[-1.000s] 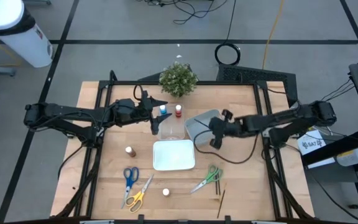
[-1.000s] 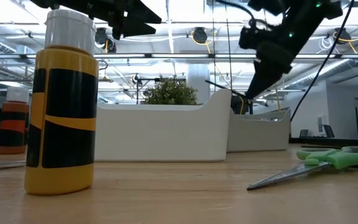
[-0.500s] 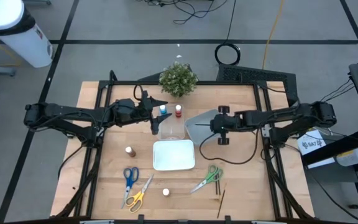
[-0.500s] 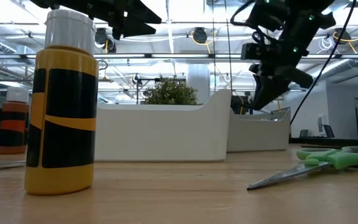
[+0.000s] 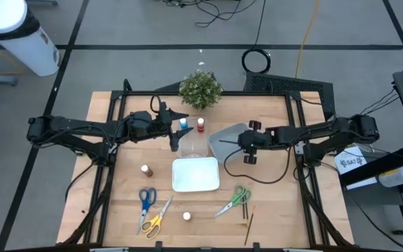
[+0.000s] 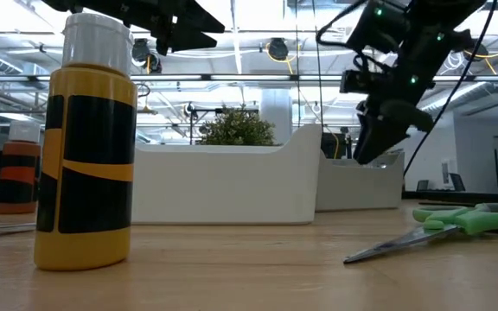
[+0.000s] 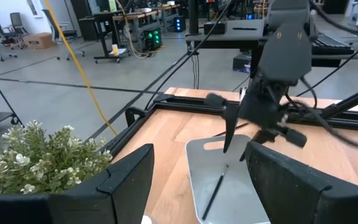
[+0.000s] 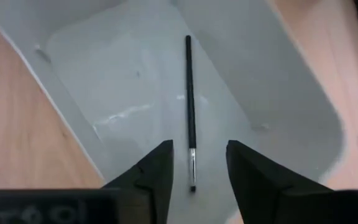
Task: Pick & Place Paint Supplies
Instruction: Put the gold paintbrush into the gray bin
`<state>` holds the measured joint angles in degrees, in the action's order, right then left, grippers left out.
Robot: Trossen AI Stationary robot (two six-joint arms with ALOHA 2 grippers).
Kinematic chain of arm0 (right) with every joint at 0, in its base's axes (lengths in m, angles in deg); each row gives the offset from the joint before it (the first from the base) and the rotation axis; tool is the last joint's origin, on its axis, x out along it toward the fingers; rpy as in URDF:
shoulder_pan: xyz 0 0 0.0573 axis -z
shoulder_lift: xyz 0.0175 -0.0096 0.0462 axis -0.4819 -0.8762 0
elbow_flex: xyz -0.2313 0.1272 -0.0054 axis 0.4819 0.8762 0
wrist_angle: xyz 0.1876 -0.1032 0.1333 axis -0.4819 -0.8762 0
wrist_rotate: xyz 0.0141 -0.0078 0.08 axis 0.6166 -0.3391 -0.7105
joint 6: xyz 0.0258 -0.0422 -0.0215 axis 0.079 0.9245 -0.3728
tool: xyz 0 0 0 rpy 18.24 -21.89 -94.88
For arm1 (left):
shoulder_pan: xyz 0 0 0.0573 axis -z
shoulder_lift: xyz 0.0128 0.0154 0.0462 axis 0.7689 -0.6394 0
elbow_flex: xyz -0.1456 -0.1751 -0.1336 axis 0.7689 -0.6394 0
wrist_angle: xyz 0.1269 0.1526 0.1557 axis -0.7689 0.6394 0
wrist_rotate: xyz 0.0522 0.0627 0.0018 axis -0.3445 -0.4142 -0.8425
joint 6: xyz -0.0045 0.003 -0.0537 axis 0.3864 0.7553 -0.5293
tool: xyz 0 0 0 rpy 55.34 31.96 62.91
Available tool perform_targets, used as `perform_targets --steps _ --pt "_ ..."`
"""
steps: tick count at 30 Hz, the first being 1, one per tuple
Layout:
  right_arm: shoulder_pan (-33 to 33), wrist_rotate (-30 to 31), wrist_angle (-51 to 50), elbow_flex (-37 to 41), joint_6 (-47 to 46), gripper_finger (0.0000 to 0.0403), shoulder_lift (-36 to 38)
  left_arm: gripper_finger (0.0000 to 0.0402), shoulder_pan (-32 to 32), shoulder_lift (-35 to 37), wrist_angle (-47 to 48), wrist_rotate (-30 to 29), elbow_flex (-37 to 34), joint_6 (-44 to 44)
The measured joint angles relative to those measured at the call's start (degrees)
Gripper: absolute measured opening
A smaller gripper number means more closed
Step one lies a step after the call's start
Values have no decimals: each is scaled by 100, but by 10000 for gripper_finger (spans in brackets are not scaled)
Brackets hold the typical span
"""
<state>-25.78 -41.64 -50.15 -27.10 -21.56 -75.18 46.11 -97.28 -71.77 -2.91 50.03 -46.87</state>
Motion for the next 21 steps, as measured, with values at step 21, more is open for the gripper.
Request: perform_targets --steps 21 --pt "1557 137 -2989 -75 -3686 126 1052 269 -109 0 4 2 0 -35"
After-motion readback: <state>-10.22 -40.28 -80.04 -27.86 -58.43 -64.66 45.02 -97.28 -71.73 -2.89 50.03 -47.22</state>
